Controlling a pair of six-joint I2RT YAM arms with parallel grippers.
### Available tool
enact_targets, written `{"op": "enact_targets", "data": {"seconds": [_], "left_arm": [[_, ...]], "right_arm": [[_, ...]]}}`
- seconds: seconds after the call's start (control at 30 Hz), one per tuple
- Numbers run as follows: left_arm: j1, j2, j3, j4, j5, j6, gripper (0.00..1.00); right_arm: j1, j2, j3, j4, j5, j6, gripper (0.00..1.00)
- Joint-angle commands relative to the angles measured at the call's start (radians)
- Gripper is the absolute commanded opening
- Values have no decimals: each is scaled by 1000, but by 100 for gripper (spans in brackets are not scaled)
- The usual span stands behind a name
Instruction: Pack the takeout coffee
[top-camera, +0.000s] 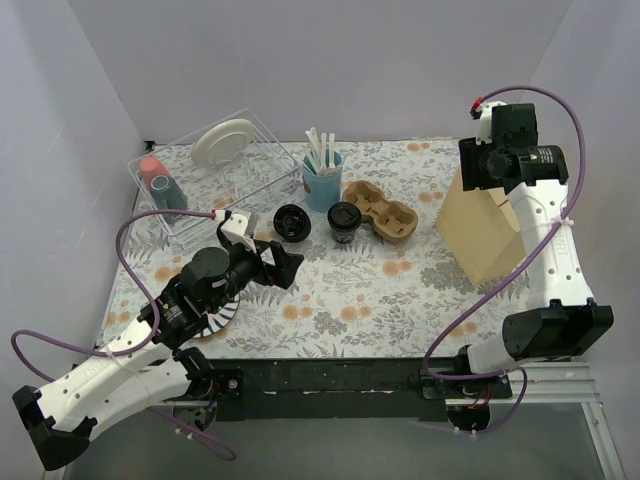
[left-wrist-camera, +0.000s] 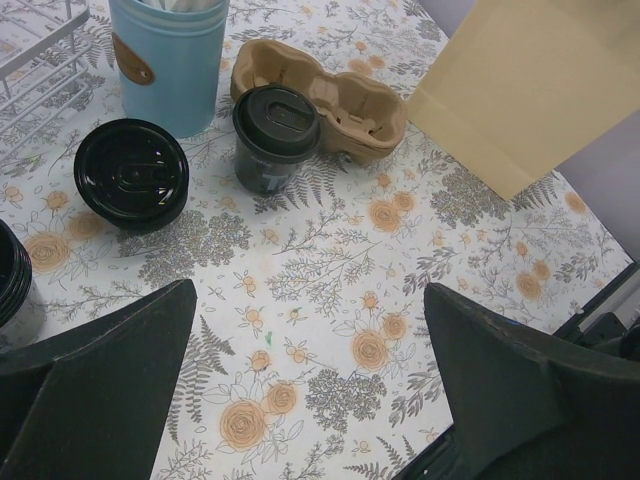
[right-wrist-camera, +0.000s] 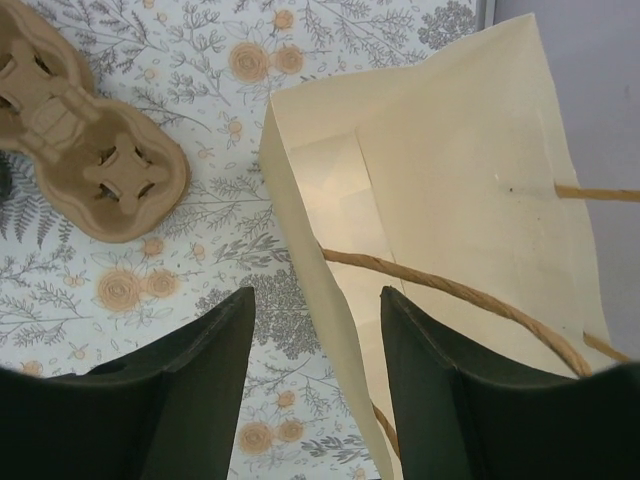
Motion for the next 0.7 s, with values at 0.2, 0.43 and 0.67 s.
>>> {"op": "enact_targets", "data": {"seconds": [0.2,0.43,0.67], "left_arm": [[-6,-15,-8,1,6,17,98],[-8,-21,-10,1,1,16,98],[-8,-11,-10,6,6,24,98]], "right_arm": [[-29,-58,-115,70,-31,-22,49],[-31,-58,-100,47,3,-40,11],[-29,-87,15,-54,124,-42,1]]}}
